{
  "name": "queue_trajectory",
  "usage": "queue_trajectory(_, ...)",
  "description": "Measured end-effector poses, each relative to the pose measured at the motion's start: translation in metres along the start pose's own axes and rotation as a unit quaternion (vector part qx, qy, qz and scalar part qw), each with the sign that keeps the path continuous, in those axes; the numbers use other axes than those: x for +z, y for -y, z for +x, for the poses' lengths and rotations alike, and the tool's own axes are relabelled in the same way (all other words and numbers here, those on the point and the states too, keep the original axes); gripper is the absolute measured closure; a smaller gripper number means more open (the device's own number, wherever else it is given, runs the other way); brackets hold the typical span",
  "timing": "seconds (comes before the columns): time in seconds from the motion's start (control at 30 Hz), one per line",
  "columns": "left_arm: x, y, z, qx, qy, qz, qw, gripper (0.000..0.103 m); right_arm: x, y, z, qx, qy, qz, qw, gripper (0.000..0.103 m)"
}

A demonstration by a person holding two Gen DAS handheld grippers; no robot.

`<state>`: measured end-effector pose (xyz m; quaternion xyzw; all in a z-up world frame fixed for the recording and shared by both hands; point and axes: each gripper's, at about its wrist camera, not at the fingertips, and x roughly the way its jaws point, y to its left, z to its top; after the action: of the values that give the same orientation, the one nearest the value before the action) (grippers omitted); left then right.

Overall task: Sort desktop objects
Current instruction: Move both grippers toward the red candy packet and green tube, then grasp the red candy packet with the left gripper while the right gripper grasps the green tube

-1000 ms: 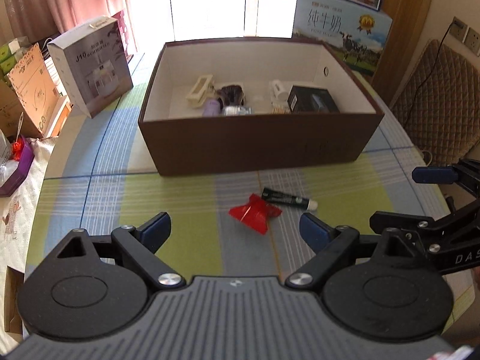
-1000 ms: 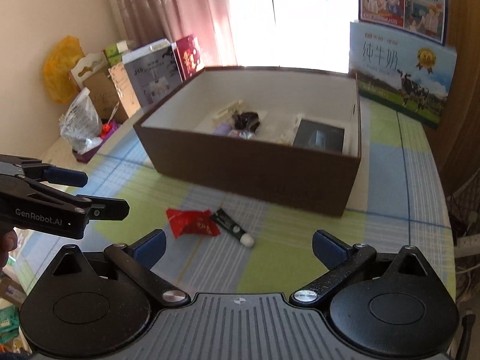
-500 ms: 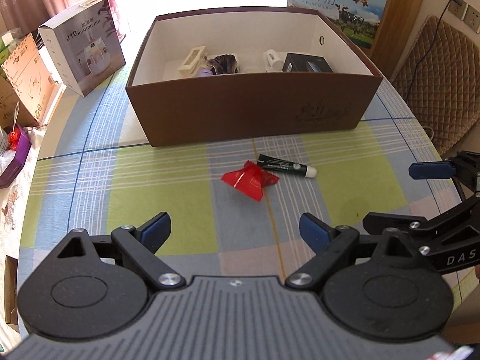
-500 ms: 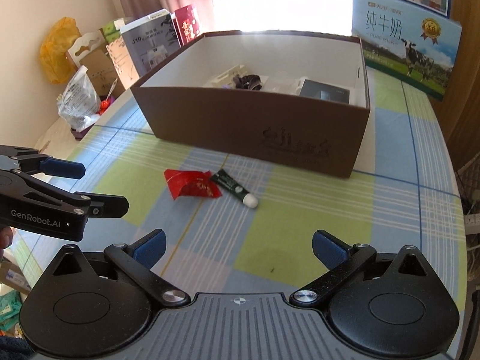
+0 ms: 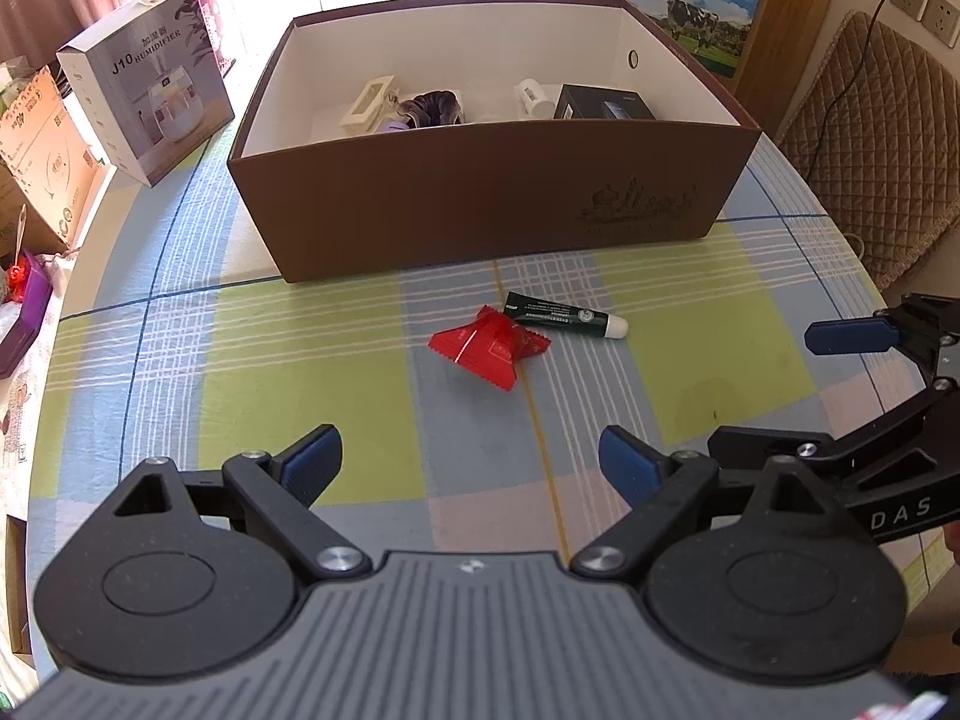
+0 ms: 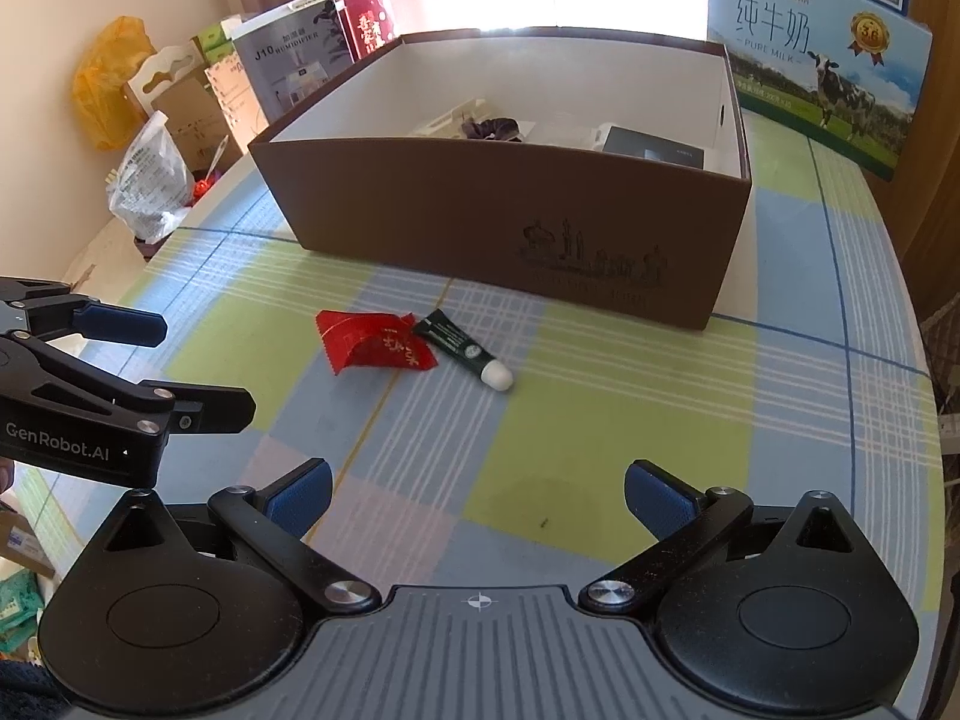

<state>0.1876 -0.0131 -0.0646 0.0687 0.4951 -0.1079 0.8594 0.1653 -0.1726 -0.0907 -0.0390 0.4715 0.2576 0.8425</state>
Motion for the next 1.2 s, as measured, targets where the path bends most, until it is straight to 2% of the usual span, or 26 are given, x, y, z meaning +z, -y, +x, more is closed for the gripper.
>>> queue_trajectory(0.43, 0.001, 0.0, 0.017, -0.016, 0.005, 0.016, 0.9997, 0.013, 0.003, 0.009, 0.016, -0.009, -0.001, 0.016, 1.0, 0.002)
queue_trajectory(0.87, 0.034, 0.001, 0.064, -0.025, 0.011, 0.089, 0.9957, 0.016, 0.008, 0.04, 0.027, -0.034, 0.0, 0.07, 0.997, 0.002)
queue_trajectory(1.0, 0.044, 0.004, 0.086, -0.034, -0.006, 0.107, 0.9937, 0.034, 0.006, 0.047, 0.028, -0.04, -0.002, 0.083, 0.996, 0.002)
queue_trajectory(1.13, 0.046, 0.006, 0.1, -0.041, -0.016, 0.118, 0.9921, 0.048, 0.005, 0.054, 0.029, -0.047, -0.008, 0.094, 0.994, 0.002)
queue_trajectory(1.2, 0.045, 0.004, 0.102, -0.049, -0.018, 0.117, 0.9917, 0.068, 0.005, 0.057, 0.031, -0.05, -0.01, 0.1, 0.994, 0.002)
